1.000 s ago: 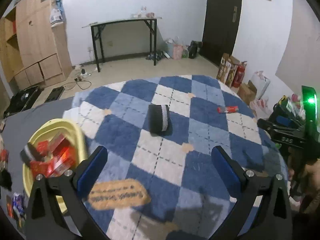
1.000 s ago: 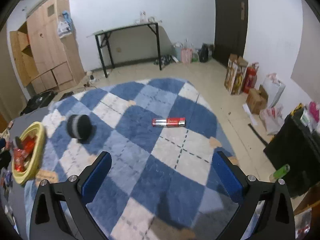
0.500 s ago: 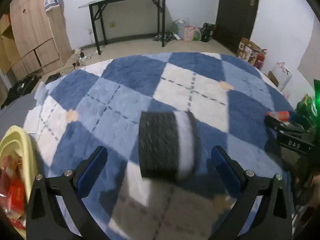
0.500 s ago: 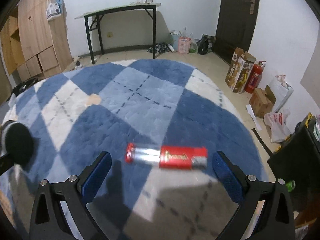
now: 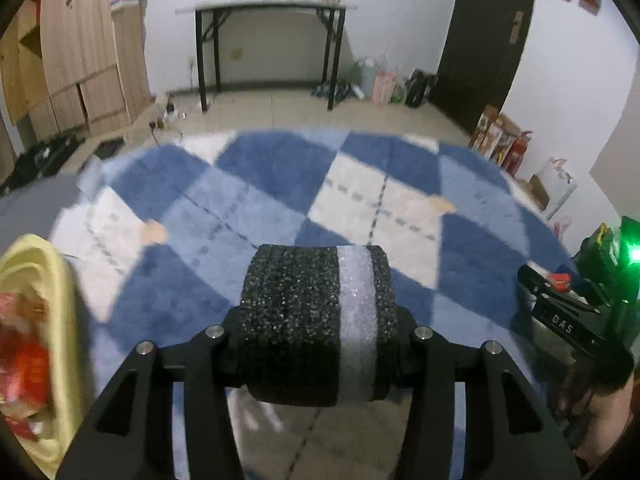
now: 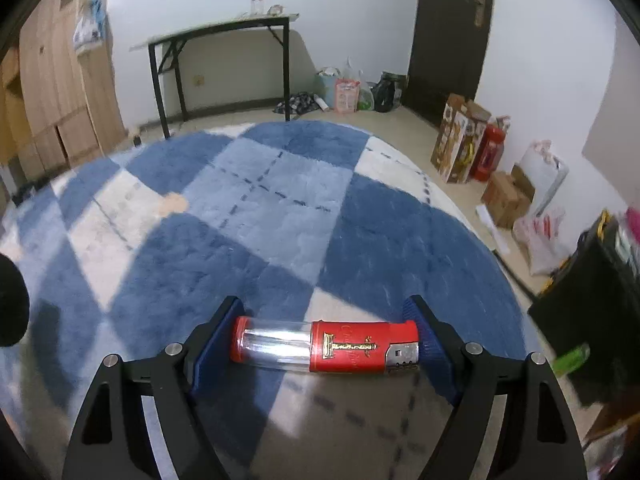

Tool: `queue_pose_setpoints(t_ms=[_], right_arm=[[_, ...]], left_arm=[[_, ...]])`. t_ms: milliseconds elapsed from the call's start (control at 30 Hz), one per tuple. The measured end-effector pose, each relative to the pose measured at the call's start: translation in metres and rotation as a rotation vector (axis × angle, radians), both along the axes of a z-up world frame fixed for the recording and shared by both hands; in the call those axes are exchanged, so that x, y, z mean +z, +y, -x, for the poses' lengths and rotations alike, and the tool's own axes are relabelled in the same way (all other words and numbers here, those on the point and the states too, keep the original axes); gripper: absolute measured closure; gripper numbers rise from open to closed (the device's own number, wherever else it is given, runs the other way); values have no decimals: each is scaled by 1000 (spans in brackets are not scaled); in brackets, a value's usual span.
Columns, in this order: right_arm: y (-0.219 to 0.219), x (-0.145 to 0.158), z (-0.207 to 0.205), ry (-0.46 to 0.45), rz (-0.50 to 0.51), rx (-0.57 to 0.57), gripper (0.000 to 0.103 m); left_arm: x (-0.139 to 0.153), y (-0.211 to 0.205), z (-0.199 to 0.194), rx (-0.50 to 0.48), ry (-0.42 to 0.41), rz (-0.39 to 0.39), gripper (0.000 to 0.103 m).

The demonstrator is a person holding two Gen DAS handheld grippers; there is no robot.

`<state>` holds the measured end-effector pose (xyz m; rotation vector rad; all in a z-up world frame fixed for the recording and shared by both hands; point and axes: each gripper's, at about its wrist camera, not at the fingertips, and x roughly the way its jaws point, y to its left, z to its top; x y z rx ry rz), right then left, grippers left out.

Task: Organize rigid objects
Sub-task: 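Grasp the black foam roller with left tool while right tool grasps the red lighter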

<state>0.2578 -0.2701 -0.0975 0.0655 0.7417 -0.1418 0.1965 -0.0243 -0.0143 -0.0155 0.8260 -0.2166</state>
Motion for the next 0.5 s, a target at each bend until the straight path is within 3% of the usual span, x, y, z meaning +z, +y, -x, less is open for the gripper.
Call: queue_pose_setpoints(t_ms=[167, 333, 500], right_arm=[[3, 45, 40, -61, -30, 45, 22], [23, 111, 83, -158, -23, 123, 21], [53, 162, 129, -243, 1, 214, 21]], left_arm=[[51, 30, 38, 26, -45, -13, 52], [107, 72, 84, 95, -126, -15, 52], [131, 115, 119, 173, -130, -26, 52]])
